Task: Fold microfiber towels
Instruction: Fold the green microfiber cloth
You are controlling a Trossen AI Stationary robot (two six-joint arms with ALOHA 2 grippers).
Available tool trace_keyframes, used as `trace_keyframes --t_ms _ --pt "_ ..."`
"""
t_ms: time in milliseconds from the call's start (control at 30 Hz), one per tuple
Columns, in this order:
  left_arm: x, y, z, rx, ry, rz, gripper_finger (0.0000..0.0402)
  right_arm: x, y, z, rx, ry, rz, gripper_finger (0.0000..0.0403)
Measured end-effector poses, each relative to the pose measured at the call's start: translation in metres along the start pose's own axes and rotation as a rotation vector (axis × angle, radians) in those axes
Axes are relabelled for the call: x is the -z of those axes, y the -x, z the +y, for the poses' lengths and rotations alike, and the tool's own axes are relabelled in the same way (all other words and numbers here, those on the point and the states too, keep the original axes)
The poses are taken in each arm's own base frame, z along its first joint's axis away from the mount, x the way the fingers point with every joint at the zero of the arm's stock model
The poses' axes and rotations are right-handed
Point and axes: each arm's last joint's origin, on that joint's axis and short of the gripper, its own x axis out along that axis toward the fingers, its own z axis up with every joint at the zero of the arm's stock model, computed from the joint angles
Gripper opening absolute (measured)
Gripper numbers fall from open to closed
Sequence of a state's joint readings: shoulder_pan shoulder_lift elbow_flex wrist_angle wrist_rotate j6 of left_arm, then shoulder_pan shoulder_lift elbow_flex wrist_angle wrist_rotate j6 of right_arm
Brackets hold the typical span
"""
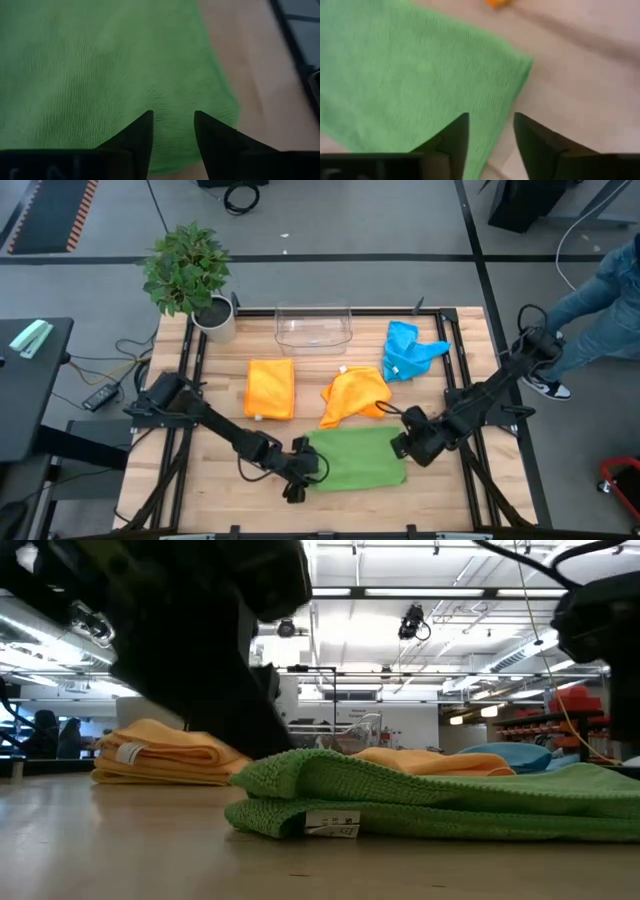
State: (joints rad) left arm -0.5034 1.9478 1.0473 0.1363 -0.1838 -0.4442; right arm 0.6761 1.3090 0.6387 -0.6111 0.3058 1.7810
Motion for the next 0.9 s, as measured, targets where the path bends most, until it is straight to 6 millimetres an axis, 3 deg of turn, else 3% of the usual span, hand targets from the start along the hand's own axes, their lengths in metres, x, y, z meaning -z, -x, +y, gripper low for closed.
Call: trace_keyframes --t_ms 233,467,733,900 --pt "0.004 -0.002 -0.001 -0.001 0.087 0.019 0.0136 0.007 -0.013 -0.023 0.014 -0.092 -0.096 0.0238" --pt "-0.005 0.009 -0.003 0.020 0.043 -0.001 0.0136 0.003 -0.035 -0.038 -0.126 -0.057 -0.130 0.0248" --pt "-0.035 0.044 0.001 -0.009 -0.008 -0.092 0.0133 -0.001 -0.043 -0.045 -0.250 -0.051 -0.181 0.0235" --pt "-0.032 0.039 0.013 -0.072 0.059 -0.058 0.0125 -0.003 -0.048 -0.049 -0.235 -0.057 -0.187 0.0163"
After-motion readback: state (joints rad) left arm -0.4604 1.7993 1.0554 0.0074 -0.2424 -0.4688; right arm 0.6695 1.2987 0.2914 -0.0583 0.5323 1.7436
